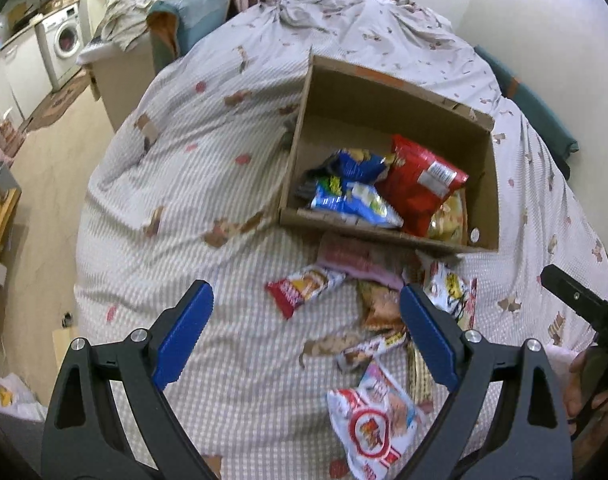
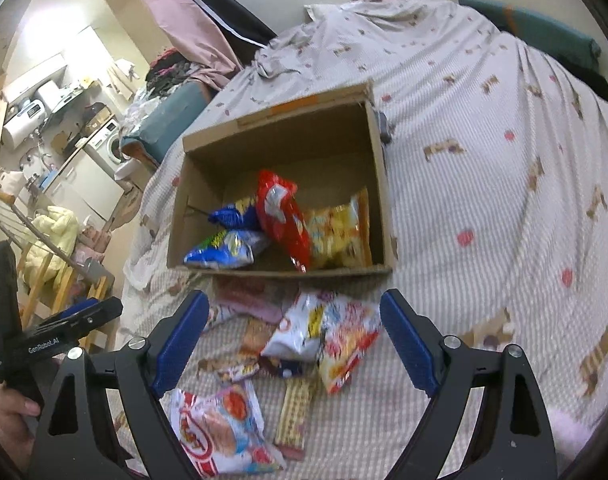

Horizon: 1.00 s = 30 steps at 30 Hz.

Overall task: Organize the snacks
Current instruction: 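Grasp the white-red bag from the pile with the left gripper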

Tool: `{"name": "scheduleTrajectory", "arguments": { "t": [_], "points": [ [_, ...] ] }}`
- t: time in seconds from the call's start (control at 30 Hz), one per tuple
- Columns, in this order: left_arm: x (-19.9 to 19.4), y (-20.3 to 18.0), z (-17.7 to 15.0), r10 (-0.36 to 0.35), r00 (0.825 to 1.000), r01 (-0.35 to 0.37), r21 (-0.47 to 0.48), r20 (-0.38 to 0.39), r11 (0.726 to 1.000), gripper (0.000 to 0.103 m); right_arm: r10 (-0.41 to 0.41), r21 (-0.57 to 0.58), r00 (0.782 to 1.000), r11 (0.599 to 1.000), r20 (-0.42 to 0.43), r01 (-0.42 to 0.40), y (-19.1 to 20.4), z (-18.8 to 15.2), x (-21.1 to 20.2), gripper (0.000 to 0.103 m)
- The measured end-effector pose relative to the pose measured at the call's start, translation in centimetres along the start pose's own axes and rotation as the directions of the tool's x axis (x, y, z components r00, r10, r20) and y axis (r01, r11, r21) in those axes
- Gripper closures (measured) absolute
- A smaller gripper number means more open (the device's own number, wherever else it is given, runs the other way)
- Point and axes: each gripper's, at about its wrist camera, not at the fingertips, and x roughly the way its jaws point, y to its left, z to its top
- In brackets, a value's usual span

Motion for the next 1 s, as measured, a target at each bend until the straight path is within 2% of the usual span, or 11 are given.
{"name": "scheduleTrajectory", "arguments": {
  "t": [0.13, 0.2, 0.33, 0.4, 0.5, 0.53, 0.63, 0.67, 0.73, 0.83, 1.0],
  "points": [
    [0.8, 0.6, -1.6, -0.009, 0.998, 0.007, -0.035, -0.067, 0.999, 0.011, -0.001, 0.02, 1.0, 1.0, -0.025, 0.002, -0.3, -1.0, 0.1, 0.013],
    [1.7, 0.7, -2.8, -0.024, 0.992, 0.018, -0.045, -0.127, 0.999, 0.011, -0.018, 0.018, 0.999, 1.0, -0.032, 0.019, -0.4, -1.4, 0.1, 0.013],
    [4.4, -0.9, -6.0, -0.074, 0.957, 0.061, -0.057, -0.279, 0.997, 0.011, -0.038, 0.029, 0.998, 0.999, -0.054, 0.04, -0.9, -1.9, 0.3, 0.013],
    [5.7, -2.1, -7.6, -0.071, 0.94, 0.058, -0.049, -0.334, 0.997, 0.011, -0.047, 0.033, 0.997, 0.998, -0.058, 0.049, -1.2, -2.1, 0.3, 0.013],
    [7.4, -4.6, -9.6, -0.096, 0.907, 0.095, -0.023, -0.41, 0.995, 0.011, -0.055, 0.036, 0.996, 0.998, -0.064, 0.057, -1.5, -2.3, 0.3, 0.013],
    [7.8, -5.3, -10.1, -0.092, 0.904, 0.098, -0.008, -0.418, 0.995, 0.011, -0.056, 0.037, 0.996, 0.998, -0.064, 0.058, -1.6, -2.3, 0.3, 0.013],
    [8.5, -6.5, -10.6, -0.071, 0.908, 0.09, 0.027, -0.413, 0.996, 0.011, -0.061, 0.035, 0.996, 0.997, -0.064, 0.063, -1.9, -2.4, 0.2, 0.013],
    [8.7, -6.6, -10.6, -0.078, 0.906, 0.096, 0.023, -0.415, 0.995, 0.013, -0.064, 0.033, 0.996, 0.997, -0.066, 0.066, -1.9, -2.4, 0.2, 0.013],
    [9.0, -6.5, -10.7, -0.096, 0.897, 0.111, 0.008, -0.432, 0.994, 0.031, -0.067, 0.036, 0.995, 0.997, -0.072, 0.07, -2.1, -2.4, 0.3, 0.013],
    [8.9, -5.9, -10.9, -0.124, 0.886, 0.127, -0.023, -0.447, 0.992, 0.041, -0.046, 0.058, 0.995, 0.997, -0.093, 0.051, -2.4, -2.3, 0.7, 0.013],
    [7.6, -5.3, -10.9, -0.14, 0.884, 0.142, -0.03, -0.446, 0.989, 0.058, -0.038, 0.032, 0.988, 0.999, -0.152, 0.044, -1.3, -2.5, 2.2, 0.013]
  ]
}}
